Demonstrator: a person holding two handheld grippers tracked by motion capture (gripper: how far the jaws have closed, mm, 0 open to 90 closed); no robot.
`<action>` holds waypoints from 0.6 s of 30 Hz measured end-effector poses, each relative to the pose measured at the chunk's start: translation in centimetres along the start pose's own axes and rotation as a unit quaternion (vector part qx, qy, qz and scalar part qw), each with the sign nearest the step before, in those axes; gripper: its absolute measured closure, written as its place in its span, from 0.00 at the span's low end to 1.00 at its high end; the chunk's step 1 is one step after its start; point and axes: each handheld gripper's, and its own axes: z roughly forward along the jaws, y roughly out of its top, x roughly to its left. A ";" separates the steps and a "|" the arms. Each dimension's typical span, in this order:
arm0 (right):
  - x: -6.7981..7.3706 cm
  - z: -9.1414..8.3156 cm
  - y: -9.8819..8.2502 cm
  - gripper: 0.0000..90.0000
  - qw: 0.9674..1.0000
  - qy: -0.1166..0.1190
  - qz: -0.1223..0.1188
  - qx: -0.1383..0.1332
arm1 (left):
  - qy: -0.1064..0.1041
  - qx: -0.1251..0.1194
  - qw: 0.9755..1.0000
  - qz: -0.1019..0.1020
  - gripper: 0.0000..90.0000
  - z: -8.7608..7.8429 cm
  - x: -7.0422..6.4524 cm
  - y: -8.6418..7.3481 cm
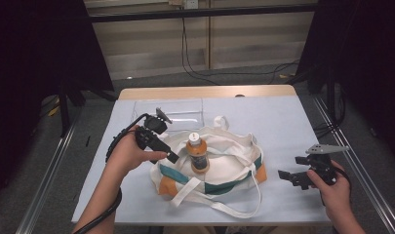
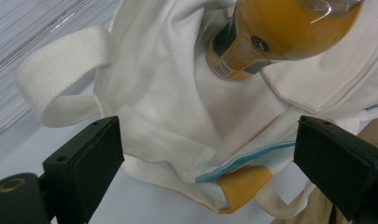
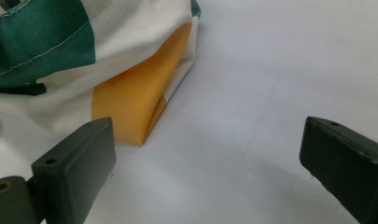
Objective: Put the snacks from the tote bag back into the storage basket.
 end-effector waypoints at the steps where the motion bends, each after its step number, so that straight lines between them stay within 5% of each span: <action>1: 0.0 0.0 0.0 0.04 1.000 0.000 0.000 0.000 | 0.000 0.001 1.000 0.005 0.09 0.0 0.0 0.1; 18: 0.0 0.0 0.0 0.04 1.000 0.001 0.001 0.001 | -0.006 0.015 1.000 0.021 0.10 0.9 -0.8 1.3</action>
